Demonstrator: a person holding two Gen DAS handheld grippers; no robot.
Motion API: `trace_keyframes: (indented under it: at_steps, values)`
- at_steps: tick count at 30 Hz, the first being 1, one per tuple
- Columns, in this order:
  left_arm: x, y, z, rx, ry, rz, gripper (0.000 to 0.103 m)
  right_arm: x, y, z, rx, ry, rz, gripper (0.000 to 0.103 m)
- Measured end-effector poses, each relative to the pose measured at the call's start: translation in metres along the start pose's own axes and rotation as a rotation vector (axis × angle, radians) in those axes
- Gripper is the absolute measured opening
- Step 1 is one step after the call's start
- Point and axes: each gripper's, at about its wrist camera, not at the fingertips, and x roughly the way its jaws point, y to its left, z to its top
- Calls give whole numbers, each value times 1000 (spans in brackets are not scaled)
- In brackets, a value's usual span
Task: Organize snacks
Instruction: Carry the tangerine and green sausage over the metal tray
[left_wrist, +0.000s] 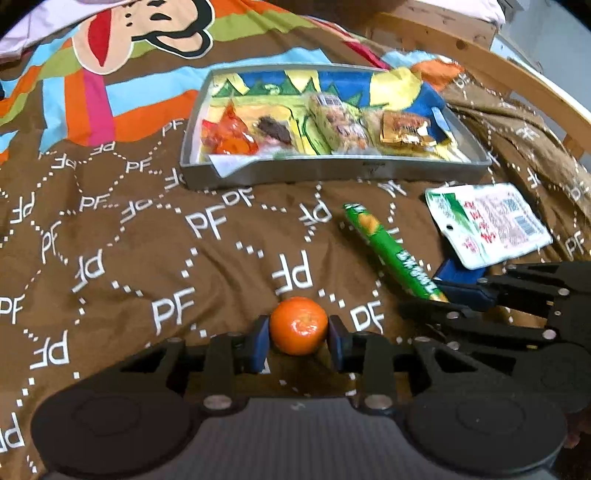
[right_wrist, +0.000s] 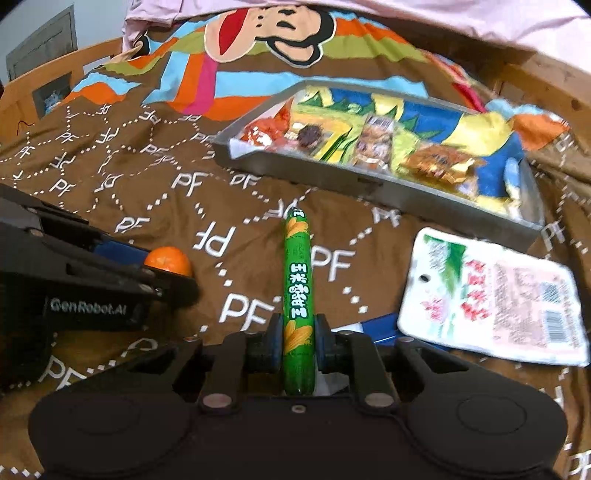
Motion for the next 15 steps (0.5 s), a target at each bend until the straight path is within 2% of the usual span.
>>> trace_keyframes:
  at_steps: [8,15]
  values:
    - [-11,5,12,-23,-96,2,36,-19,-10,9,18,-82,-65,18]
    - [-20,13,47,-32,-219,-20,36,-25,-17,17,19,-149,-89,18]
